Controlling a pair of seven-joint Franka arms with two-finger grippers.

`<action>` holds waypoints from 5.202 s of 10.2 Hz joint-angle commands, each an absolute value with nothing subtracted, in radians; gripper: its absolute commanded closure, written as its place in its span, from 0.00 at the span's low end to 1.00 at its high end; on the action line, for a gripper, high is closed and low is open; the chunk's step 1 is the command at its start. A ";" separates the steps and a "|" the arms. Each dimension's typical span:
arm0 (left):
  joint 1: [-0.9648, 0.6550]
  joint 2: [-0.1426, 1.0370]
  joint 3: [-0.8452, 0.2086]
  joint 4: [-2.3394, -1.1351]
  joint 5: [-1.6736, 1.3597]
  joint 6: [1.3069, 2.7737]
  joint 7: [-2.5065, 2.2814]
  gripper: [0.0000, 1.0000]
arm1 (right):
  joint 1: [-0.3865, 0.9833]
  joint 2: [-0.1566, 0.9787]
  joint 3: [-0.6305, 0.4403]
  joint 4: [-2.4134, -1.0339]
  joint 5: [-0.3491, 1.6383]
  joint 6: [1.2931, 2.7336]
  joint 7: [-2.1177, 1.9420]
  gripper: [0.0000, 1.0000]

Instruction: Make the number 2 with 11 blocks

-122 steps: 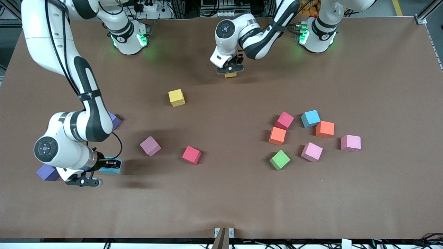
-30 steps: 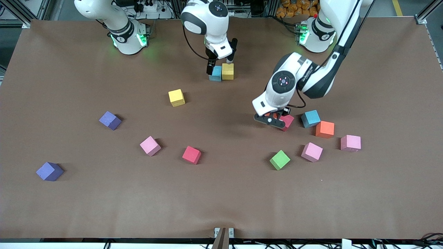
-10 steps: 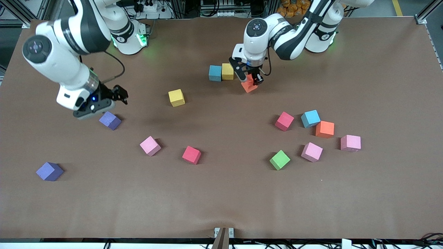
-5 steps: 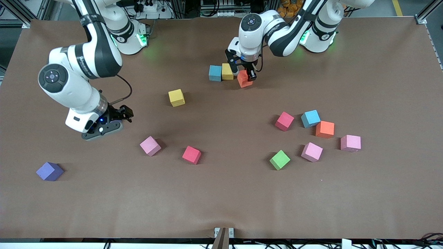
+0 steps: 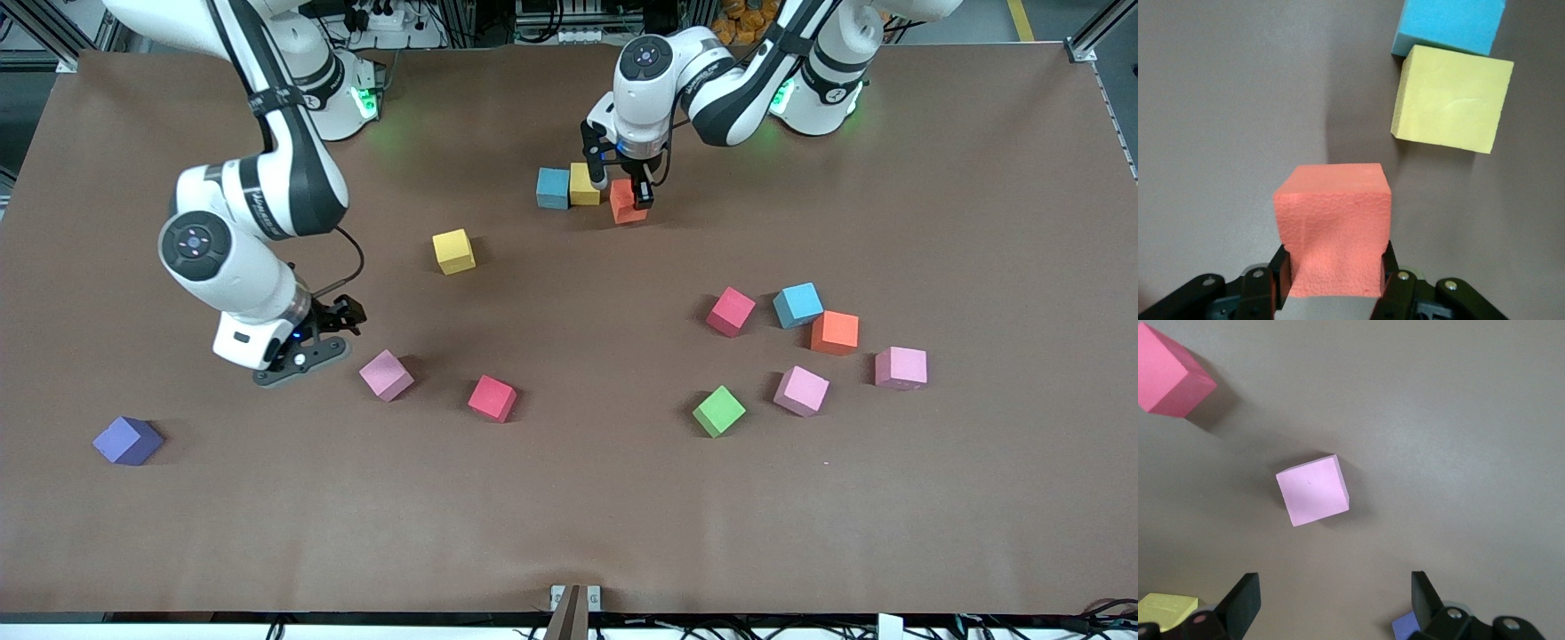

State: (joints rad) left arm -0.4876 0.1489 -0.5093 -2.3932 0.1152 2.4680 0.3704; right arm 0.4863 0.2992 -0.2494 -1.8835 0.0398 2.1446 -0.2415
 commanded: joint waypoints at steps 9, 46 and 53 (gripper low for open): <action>-0.537 0.193 -0.532 -2.407 0.133 2.484 0.396 1.00 | 0.463 0.414 -0.232 -1.858 0.219 2.161 -0.517 0.00; -0.588 0.287 -0.522 -2.362 0.167 2.517 0.390 0.00 | 0.512 0.627 -0.261 -1.770 0.202 2.299 -0.456 0.00; -0.545 0.108 -0.525 -2.356 0.150 2.349 0.384 0.00 | 0.526 0.652 -0.261 -1.770 0.206 2.338 -0.454 0.05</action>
